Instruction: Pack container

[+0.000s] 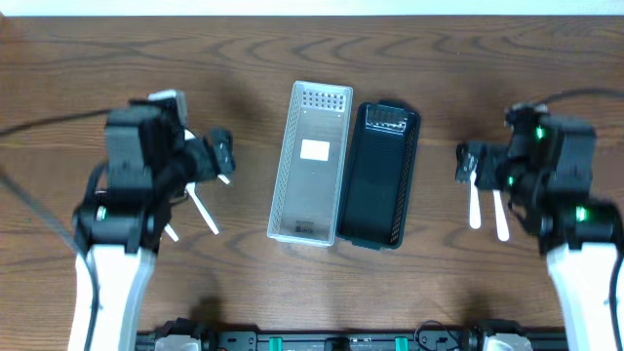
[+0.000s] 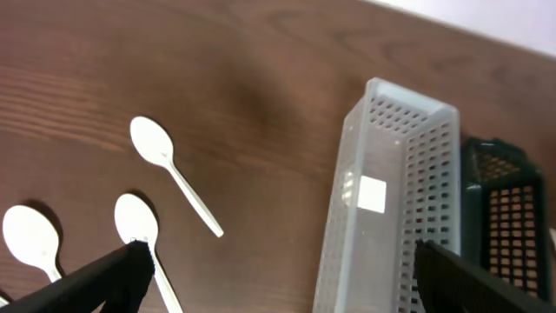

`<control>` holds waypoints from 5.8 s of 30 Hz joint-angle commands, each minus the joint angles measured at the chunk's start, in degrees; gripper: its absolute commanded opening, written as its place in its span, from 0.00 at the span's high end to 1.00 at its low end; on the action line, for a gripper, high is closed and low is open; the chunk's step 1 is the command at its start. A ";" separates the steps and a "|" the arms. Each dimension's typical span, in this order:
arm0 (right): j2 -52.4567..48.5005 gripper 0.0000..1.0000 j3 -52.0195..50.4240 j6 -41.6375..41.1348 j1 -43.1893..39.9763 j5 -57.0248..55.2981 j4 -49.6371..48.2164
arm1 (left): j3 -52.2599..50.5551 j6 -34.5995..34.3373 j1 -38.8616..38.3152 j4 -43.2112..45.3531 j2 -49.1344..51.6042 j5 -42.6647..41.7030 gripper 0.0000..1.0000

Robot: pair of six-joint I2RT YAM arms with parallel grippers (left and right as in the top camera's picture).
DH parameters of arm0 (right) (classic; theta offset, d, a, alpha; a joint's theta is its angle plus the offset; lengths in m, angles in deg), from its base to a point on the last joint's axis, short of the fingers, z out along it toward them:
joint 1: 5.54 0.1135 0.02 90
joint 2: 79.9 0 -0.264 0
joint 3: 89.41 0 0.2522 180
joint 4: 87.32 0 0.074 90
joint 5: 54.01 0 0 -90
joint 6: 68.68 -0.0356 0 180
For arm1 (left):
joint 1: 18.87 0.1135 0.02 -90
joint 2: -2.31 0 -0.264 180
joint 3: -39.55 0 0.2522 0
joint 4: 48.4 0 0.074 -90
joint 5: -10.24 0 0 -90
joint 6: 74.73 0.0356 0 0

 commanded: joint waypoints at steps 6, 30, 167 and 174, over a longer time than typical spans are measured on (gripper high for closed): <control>-14.10 0.53 3.93 2.69 -0.44 0.81 0.61 | 1.18 1.95 0.28 -1.84 12.83 0.31 0.29; -34.95 0.78 4.00 -2.93 9.18 1.70 -13.35 | 1.09 1.90 -10.62 -3.39 27.76 0.28 0.94; -51.15 0.73 9.79 0.33 -1.46 -4.74 -4.07 | 5.27 1.68 -2.05 -17.27 8.09 6.73 0.02; -51.15 0.77 9.79 0.31 -1.49 -4.74 -4.33 | 5.27 1.68 -2.05 -17.27 8.09 6.75 0.02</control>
